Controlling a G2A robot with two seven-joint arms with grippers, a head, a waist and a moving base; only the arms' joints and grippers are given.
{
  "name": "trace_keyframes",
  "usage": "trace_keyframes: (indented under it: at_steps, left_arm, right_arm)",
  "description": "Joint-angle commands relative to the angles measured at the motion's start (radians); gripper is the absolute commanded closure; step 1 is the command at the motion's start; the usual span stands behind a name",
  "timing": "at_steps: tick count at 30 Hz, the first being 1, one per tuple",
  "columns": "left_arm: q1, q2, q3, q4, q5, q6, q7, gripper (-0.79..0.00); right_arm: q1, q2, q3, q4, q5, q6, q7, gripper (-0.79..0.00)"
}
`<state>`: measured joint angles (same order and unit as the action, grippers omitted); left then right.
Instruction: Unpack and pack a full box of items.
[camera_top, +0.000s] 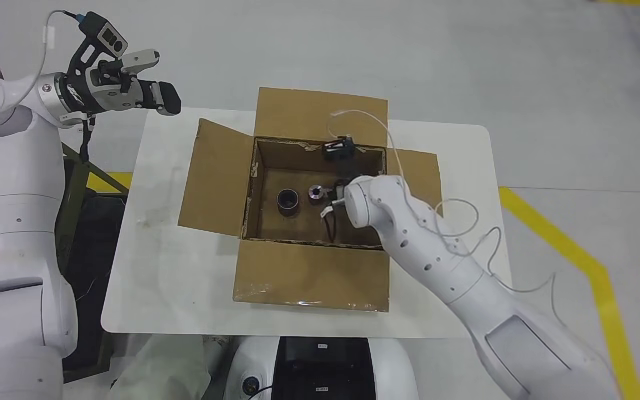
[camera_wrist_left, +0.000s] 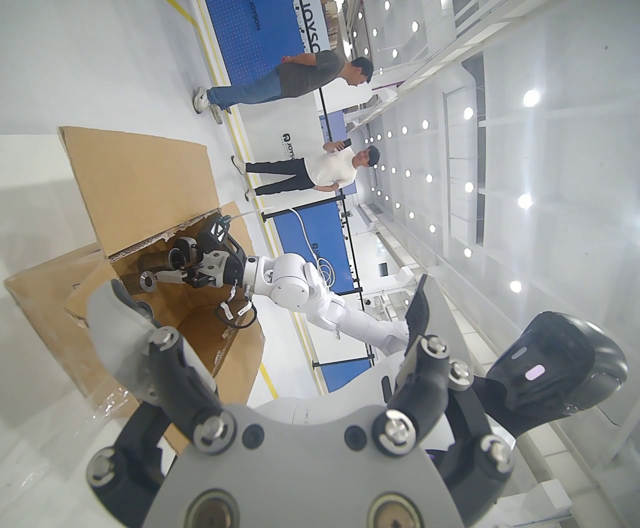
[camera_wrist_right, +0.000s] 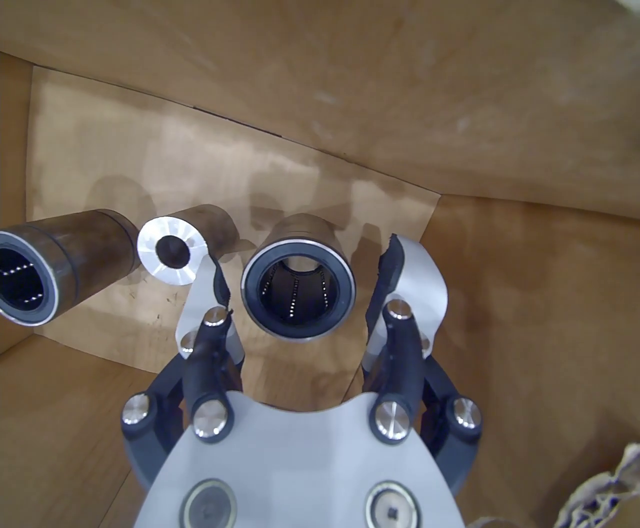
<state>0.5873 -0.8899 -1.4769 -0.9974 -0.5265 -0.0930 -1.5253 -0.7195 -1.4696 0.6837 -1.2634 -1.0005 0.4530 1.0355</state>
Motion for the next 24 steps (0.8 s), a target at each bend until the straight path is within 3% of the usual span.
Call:
trace_keyframes:
  at_steps: [1, 4, 6, 9, 10, 12, 24]
  left_arm:
    - [0.000, 0.000, 0.000, 0.000, 0.000, 0.000, 0.000, -0.785]
    - [0.000, 0.000, 0.000, 0.000, 0.000, 0.000, 0.000, -0.785]
    - [0.000, 0.000, 0.000, 0.000, 0.000, 0.000, 0.000, -0.785]
    - [0.000, 0.000, 0.000, 0.000, 0.000, 0.000, 0.000, -0.785]
    - [0.000, 0.000, 0.000, 0.000, 0.000, 0.000, 0.000, -0.785]
    - [0.000, 0.000, 0.000, 0.000, 0.000, 0.000, 0.000, -0.785]
    - [0.000, 0.000, 0.000, 0.000, 0.000, 0.000, 0.000, -0.785]
  right_arm:
    - [0.002, -0.004, 0.001, 0.010, 0.001, -0.003, -0.002, -0.588]
    - [0.004, -0.010, 0.003, 0.022, 0.000, -0.007, -0.001, -0.511]
    - [0.005, -0.013, 0.004, 0.027, -0.004, -0.010, 0.002, -0.351]
    - [0.002, -0.016, 0.010, 0.030, -0.010, -0.015, 0.007, -0.182]
    - [0.000, -0.016, 0.013, 0.029, -0.011, -0.016, 0.009, -0.083]
    - [-0.003, -0.017, 0.018, 0.022, -0.017, -0.018, 0.015, -0.012]
    - [-0.062, -0.002, 0.074, -0.115, -0.103, -0.024, 0.043, 0.000]
